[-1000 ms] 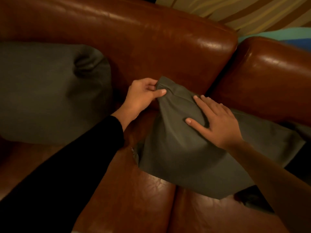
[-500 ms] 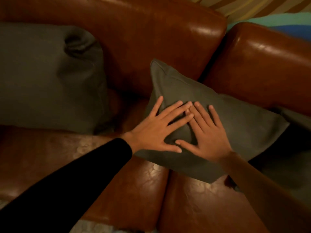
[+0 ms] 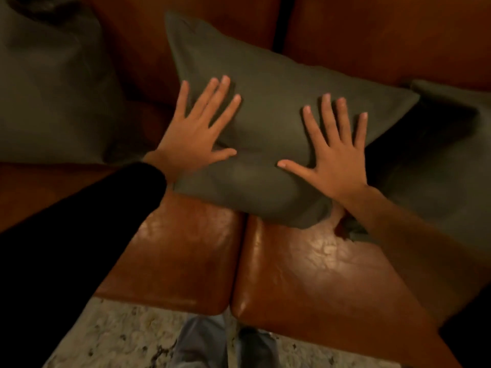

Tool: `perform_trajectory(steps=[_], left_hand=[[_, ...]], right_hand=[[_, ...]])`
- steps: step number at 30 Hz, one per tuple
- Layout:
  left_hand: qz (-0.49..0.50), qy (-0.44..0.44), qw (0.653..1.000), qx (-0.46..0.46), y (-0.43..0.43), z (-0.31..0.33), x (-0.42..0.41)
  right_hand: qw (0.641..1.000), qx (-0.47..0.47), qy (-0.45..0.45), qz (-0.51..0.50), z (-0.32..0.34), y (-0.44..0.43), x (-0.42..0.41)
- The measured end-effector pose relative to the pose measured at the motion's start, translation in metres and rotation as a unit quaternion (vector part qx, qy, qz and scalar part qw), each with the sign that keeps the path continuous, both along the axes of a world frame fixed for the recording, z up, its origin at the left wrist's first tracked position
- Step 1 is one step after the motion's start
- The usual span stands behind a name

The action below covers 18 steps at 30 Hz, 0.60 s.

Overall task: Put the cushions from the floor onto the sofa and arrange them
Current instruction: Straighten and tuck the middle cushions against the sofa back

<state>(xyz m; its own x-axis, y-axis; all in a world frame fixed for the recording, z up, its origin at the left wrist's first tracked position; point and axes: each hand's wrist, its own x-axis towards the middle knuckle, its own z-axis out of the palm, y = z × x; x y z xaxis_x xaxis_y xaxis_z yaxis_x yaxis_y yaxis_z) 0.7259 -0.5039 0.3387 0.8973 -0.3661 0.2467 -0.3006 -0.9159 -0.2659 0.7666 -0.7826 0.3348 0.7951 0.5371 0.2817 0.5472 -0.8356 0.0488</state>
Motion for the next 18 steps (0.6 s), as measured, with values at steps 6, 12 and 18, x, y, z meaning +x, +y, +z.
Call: perform_trajectory(steps=[6,12,18], left_hand=[[-0.152,0.016,0.986,0.072,-0.054,-0.058,-0.059],[-0.147,0.026,0.986,0.081,-0.024,-0.084,-0.016],[-0.165,0.047,0.982,0.077,-0.022,-0.086,-0.005]], right_hand=[[0.991,-0.018,-0.038,0.128,-0.041,0.013,-0.047],[0.991,-0.096,-0.052,0.074,-0.082,-0.034,-0.027],[0.992,-0.118,-0.026,0.027,-0.087,-0.039,-0.027]])
